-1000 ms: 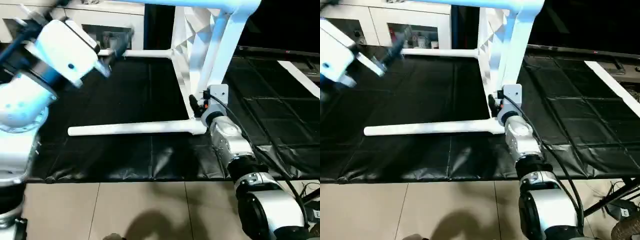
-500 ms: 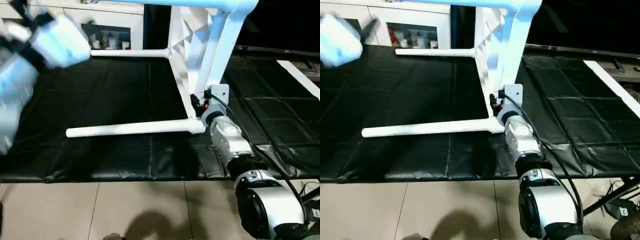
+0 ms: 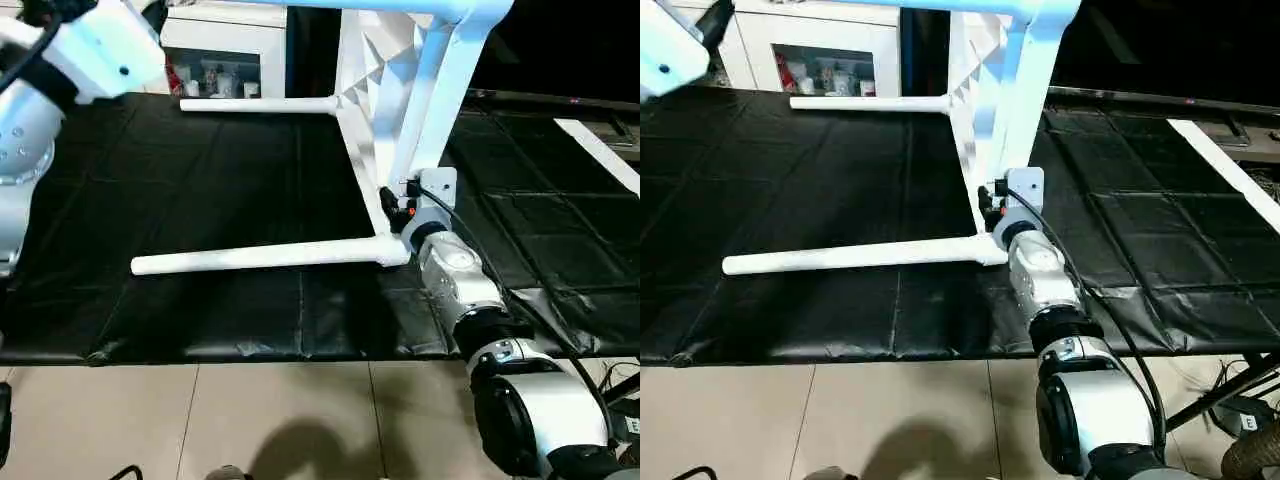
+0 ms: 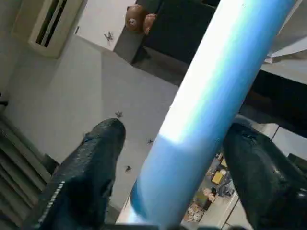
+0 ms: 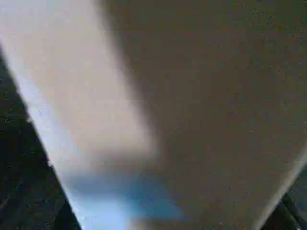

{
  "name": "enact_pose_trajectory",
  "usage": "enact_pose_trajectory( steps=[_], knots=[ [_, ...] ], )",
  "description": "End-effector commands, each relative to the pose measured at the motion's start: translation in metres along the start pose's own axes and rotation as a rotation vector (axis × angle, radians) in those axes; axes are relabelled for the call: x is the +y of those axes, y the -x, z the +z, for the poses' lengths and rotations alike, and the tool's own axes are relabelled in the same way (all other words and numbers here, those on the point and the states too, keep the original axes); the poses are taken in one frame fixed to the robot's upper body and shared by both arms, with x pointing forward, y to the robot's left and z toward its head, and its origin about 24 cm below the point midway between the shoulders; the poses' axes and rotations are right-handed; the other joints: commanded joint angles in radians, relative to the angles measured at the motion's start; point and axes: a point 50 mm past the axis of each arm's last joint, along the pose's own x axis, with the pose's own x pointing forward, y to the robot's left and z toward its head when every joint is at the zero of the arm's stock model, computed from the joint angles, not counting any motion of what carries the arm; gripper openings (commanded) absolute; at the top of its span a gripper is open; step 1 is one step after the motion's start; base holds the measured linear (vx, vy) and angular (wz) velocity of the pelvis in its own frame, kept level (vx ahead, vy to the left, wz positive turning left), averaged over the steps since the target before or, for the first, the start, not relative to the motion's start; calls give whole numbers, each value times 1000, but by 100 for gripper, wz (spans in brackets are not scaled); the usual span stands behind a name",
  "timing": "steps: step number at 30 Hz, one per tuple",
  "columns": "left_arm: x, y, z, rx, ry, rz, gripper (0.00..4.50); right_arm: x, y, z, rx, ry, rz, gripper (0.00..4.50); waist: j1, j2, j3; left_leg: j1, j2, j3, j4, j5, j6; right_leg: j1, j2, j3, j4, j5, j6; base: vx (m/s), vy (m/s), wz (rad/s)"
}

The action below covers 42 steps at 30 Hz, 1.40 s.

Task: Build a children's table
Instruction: Flip table

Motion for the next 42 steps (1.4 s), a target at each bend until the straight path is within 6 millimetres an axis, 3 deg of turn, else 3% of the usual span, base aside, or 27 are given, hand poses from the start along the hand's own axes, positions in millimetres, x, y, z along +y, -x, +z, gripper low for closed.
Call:
enact_pose_trajectory(
  steps=[1,8,13,19,22,23,24,27,29,32,36,37,38,40,42],
  knots=[
    [4,-2,3,-10,1,17,341,0,-4,17,-62,50,18,194,4,29,-72,29,16,-15,-70,-300,-88,37,-42,34,-64,-164,-188,0,0,0],
    [4,-3,5,-6,41,21,286,-3,-3,23,-90,105,23,193,4,30,-73,27,15,-14,-69,-287,-84,38,-40,34,-61,-142,-192,0,0,0],
    [2,-1,0,27,100,31,247,-6,-4,42,-147,194,54,193,5,30,-74,24,14,-13,-66,-263,-80,42,-39,33,-58,-120,-195,0,0,0],
    [-1,8,-20,126,264,80,230,-15,-1,75,-216,299,120,193,11,23,-85,10,6,-5,-48,-80,-22,52,-30,34,-38,84,-218,0,0,0],
    [-5,12,-31,177,308,92,229,-23,0,95,-246,341,139,193,11,21,-80,11,6,-2,-49,-109,-13,49,-29,35,-43,36,-217,0,0,0],
    [-8,18,-40,221,344,103,229,-32,2,113,-268,381,144,193,11,24,-80,10,6,-3,-50,-121,-16,50,-29,35,-45,13,-214,0,0,0],
    [-8,18,-40,221,344,103,227,-32,2,113,-268,381,144,193,11,23,-79,10,6,-2,-50,-124,-18,50,-29,36,-46,6,-212,0,0,0],
    [-18,31,-53,286,428,125,223,-47,6,141,-307,422,125,193,13,28,-77,16,8,-1,-50,-155,-23,43,-29,37,-49,-30,-209,0,0,0],
    [-26,41,-59,330,484,130,218,-55,10,159,-332,441,113,193,18,23,-75,17,8,1,-50,-180,-23,42,-30,39,-55,-77,-199,0,0,0],
    [-59,60,-67,415,620,47,209,-61,16,188,-363,467,136,193,22,19,-71,20,11,1,-51,-223,-23,34,-28,39,-64,-158,-182,0,0,0],
    [-68,60,-66,424,677,28,198,-54,15,191,-350,463,208,193,26,26,-62,31,12,-1,-56,-313,-38,18,-26,39,-79,-272,-153,0,0,0],
    [-68,59,-66,423,681,28,196,-53,15,190,-346,462,217,228,25,26,-60,32,12,-2,-58,-340,-45,17,-27,39,-82,-301,-147,0,0,0],
    [-68,57,-64,419,689,27,193,-50,14,187,-338,460,232,249,22,26,-58,38,12,-10,-62,-414,-67,15,-29,36,-90,-383,-125,0,0,0],
    [-70,56,-63,417,702,26,189,-48,12,184,-328,470,235,264,19,19,-59,36,10,-14,-64,-437,-66,19,-31,37,-91,-407,-108,0,0,0],
    [-71,55,-61,415,718,24,187,-47,12,183,-324,470,236,291,16,21,-57,34,9,-17,-66,-438,-65,19,-33,36,-96,-433,-98,0,0,0]
  ],
)
